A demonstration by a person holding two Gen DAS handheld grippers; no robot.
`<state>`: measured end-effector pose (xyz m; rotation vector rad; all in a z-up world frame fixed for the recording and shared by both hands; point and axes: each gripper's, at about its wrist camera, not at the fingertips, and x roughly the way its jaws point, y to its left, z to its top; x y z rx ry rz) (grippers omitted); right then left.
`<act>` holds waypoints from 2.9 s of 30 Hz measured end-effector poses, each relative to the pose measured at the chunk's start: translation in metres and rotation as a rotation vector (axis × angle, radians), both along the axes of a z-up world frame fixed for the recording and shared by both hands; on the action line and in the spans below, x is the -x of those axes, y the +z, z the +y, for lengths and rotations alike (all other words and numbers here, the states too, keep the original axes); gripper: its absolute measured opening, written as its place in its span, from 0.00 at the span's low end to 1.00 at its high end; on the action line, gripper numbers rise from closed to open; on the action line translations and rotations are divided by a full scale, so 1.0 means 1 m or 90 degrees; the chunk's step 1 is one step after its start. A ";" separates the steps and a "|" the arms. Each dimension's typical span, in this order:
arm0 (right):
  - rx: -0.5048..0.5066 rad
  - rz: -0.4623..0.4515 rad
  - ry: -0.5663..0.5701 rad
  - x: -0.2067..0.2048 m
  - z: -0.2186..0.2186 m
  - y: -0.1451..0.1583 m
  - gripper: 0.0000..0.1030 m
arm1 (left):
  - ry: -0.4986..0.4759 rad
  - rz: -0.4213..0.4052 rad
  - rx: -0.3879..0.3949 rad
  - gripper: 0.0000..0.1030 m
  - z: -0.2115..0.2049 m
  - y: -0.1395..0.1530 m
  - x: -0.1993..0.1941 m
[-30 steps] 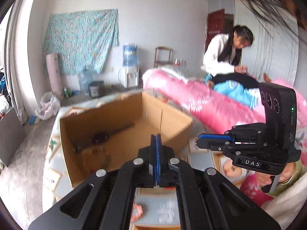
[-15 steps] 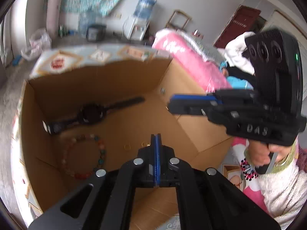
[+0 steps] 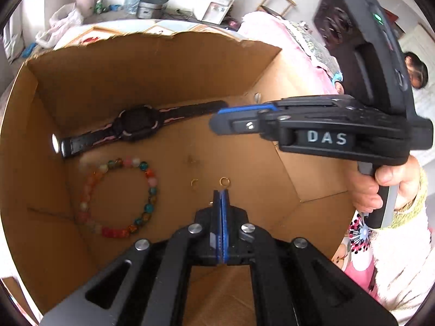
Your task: Organize jewelry
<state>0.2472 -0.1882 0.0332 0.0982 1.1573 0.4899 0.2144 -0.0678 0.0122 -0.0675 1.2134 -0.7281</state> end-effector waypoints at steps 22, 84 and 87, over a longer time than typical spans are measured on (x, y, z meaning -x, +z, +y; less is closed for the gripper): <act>-0.121 -0.311 -0.071 0.142 -0.073 0.100 0.52 | -0.002 -0.184 0.039 0.32 0.032 0.068 0.067; 0.144 -0.175 -0.203 0.233 -0.006 -0.074 0.04 | -0.086 -0.305 -0.102 0.59 -0.031 -0.053 0.172; 0.142 -0.170 -0.201 0.245 -0.006 -0.073 0.04 | -0.100 -0.332 -0.091 0.58 -0.035 -0.049 0.175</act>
